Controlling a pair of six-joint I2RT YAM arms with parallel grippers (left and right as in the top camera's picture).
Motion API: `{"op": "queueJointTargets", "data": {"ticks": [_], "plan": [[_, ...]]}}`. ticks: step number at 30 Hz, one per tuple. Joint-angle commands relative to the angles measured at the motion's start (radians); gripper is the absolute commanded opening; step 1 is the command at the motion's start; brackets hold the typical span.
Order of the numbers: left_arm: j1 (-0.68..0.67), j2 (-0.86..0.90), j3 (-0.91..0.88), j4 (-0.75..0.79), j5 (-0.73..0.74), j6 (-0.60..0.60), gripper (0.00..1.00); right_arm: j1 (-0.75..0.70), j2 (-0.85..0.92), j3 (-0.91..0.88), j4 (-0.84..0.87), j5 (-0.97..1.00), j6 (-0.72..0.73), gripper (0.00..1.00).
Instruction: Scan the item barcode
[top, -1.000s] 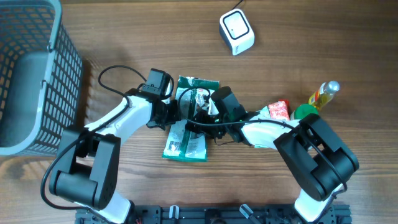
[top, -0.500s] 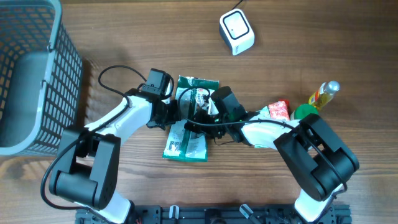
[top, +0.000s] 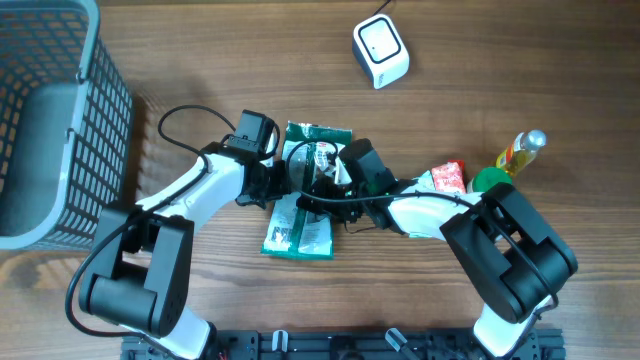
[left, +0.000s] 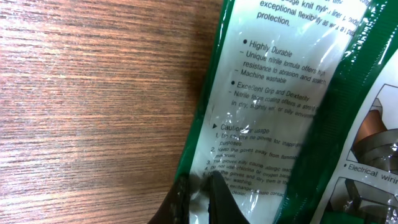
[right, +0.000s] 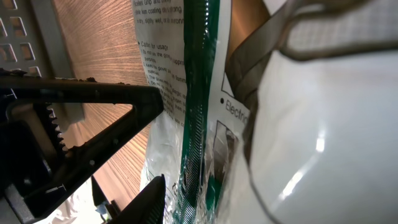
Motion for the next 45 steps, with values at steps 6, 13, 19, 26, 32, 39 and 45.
{"op": "queueJointTargets", "data": {"ticks": [6,13,19,26,32,39,45], "plan": [[-0.012,0.063,-0.035,-0.01,0.015,-0.01,0.05,-0.006,0.061,-0.04,-0.032,0.108,0.004,0.33],[-0.012,0.063,-0.035,-0.01,0.015,-0.01,0.08,-0.006,0.061,-0.04,-0.032,0.108,0.003,0.11],[-0.012,0.063,-0.035,-0.01,0.015,-0.01,0.08,-0.006,0.061,-0.04,-0.032,0.107,0.003,0.11],[-0.011,0.061,-0.034,-0.01,0.016,-0.01,0.08,-0.006,0.061,-0.04,-0.032,0.108,0.0,0.06],[0.039,-0.024,-0.01,-0.011,0.02,-0.01,0.17,-0.006,0.061,-0.04,-0.032,0.108,-0.001,0.04],[0.1,-0.196,0.01,0.001,0.02,-0.011,0.22,-0.006,0.061,-0.04,-0.032,0.107,-0.025,0.1],[0.088,-0.231,0.008,-0.035,0.028,-0.018,0.04,-0.006,0.061,-0.04,-0.031,0.107,-0.024,0.23]]}}
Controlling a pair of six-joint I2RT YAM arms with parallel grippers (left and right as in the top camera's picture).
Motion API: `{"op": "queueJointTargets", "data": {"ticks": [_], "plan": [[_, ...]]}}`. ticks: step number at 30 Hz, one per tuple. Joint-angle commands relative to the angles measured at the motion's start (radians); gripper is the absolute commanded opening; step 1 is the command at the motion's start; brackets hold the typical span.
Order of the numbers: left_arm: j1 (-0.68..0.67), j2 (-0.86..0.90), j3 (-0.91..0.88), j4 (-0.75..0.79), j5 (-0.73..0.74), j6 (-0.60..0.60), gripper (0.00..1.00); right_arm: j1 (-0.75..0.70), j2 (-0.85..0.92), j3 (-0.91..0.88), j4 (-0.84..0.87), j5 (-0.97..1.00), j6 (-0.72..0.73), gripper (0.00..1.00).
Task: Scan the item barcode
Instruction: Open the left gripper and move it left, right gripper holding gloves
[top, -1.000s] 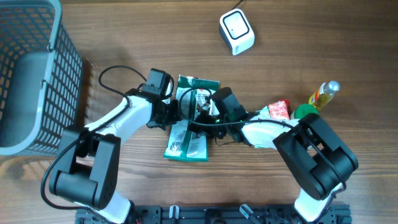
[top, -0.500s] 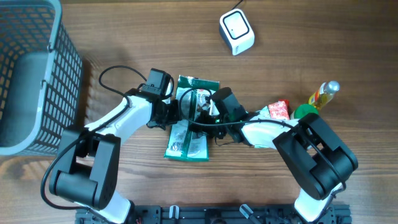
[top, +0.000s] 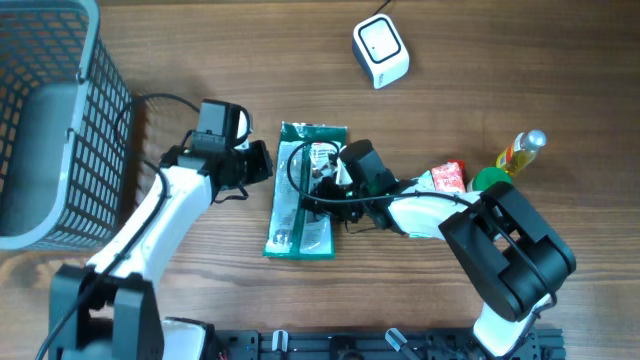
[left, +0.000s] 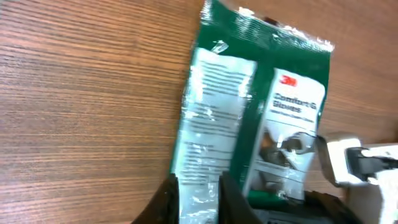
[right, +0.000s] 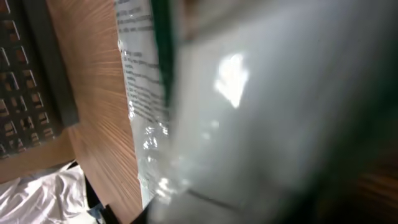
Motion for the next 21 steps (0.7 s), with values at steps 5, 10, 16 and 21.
{"op": "queueJointTargets", "data": {"ticks": [5,10,16,21], "plan": [[-0.068,0.038,-0.035,-0.031,0.001,-0.006,0.04,-0.004,0.054,-0.035,-0.034,0.089,-0.014,0.24],[-0.081,0.096,-0.049,-0.026,-0.008,-0.005,0.05,-0.004,0.054,-0.035,-0.035,0.089,-0.014,0.18],[-0.078,0.11,-0.049,-0.009,-0.018,-0.005,0.05,-0.004,0.054,-0.035,-0.034,0.089,-0.017,0.08],[-0.047,0.09,-0.048,0.03,-0.018,-0.005,0.06,-0.004,0.054,-0.035,-0.025,0.089,-0.031,0.04]]}}
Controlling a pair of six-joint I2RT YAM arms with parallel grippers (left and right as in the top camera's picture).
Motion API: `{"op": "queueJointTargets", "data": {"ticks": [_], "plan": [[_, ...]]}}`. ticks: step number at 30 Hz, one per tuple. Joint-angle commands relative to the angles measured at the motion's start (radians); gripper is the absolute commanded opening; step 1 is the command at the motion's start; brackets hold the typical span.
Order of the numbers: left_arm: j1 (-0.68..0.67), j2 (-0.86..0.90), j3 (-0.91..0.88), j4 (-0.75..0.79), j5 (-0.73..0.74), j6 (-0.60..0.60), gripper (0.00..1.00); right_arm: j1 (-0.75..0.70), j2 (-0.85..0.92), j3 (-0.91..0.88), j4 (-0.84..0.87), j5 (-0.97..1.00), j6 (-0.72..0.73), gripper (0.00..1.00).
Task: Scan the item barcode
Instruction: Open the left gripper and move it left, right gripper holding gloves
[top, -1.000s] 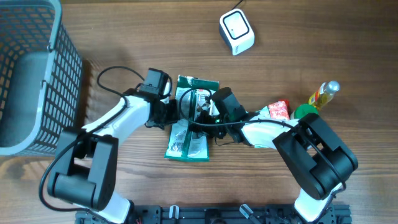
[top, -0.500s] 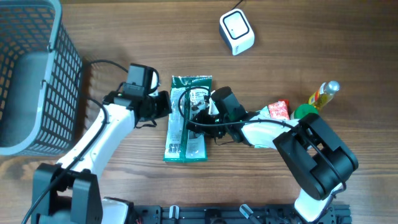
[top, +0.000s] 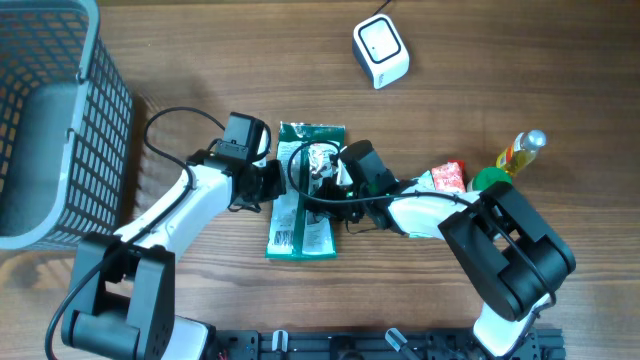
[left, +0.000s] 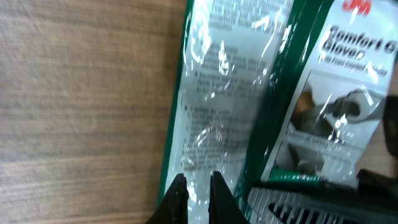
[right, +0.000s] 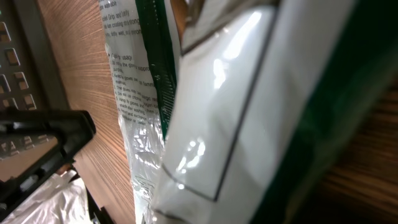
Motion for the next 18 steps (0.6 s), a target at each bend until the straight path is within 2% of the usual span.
{"op": "queueJointTargets", "data": {"ticks": [1,3,12,16,18], "plan": [[0.041,-0.019,-0.002,0.032,-0.014,0.001,0.06,-0.003,0.052,-0.034,-0.01,0.077,-0.063,0.04],[0.074,-0.032,-0.002,0.06,-0.014,0.001,0.08,-0.003,0.052,-0.034,0.011,0.058,-0.12,0.04],[0.198,-0.04,-0.003,0.099,-0.035,0.001,0.11,-0.003,0.052,-0.034,0.032,0.051,-0.197,0.04],[0.209,-0.04,-0.003,0.099,-0.122,0.012,0.14,-0.003,0.052,-0.034,0.032,0.051,-0.197,0.04],[0.209,-0.04,-0.003,0.1,-0.166,0.078,0.14,-0.003,0.052,-0.034,0.032,0.051,-0.197,0.04]]}}
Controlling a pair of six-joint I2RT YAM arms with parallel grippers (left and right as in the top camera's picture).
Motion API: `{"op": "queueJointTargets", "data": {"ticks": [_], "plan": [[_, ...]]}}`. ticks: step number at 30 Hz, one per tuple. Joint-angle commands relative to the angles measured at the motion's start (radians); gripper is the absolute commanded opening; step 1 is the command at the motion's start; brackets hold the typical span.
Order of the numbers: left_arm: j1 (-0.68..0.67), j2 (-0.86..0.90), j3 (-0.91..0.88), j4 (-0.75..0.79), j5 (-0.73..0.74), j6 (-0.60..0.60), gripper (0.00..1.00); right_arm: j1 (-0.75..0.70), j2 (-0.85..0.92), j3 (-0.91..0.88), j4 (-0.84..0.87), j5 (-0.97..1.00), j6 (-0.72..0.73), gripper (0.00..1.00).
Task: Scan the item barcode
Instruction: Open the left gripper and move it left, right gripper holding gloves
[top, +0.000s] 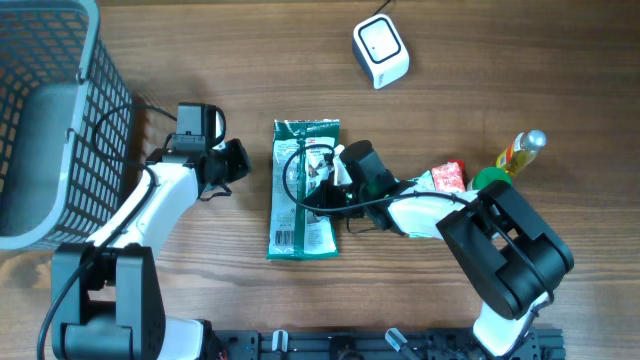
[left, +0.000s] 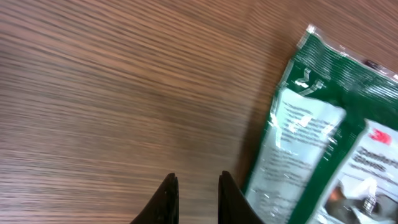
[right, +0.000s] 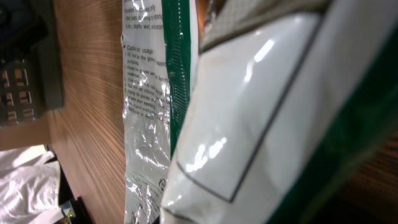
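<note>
The green-and-clear glove package (top: 300, 215) lies lengthwise at mid table, printed side up, with a white label near its lower left corner. My right gripper (top: 325, 185) sits on its right half. In the right wrist view the package (right: 217, 124) fills the frame and hides the fingers. My left gripper (top: 235, 160) hangs over bare wood left of the package, apart from it. Its fingers (left: 168, 193) stand slightly open with nothing between them, and the package (left: 323, 143) lies to the right. The white scanner (top: 380, 50) sits at the far edge.
A grey mesh basket (top: 60, 120) stands at the far left. To the right of my right arm lie a red packet (top: 450, 177), a green-capped item (top: 490, 180) and a yellow bottle (top: 520, 150).
My left gripper was over the package's left edge and is now back over bare wood to its left. The package's top end sits a little further left. The right gripper stays on it.
My left gripper was first pinched on the package's left edge, with the right gripper on its right side. Then the left was off it to the left, then back over the edge, and now away again. The package lies straighter than at first.
</note>
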Motion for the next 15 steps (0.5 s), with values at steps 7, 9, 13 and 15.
{"op": "queueJointTargets", "data": {"ticks": [7,9,13,15], "plan": [[0.005,-0.018,-0.003,0.002,-0.21,0.181,0.47,-0.003,0.045,-0.029,-0.011,0.051,-0.035,0.04],[0.005,-0.018,-0.003,-0.009,-0.214,0.181,1.0,-0.003,0.045,-0.029,-0.011,0.051,-0.035,0.04],[0.005,-0.018,-0.003,-0.009,-0.214,0.181,1.0,-0.003,0.045,-0.029,-0.011,0.051,-0.036,0.04],[0.005,-0.018,-0.003,-0.009,-0.214,0.181,1.0,-0.003,0.045,-0.029,-0.011,0.051,-0.035,0.04]]}}
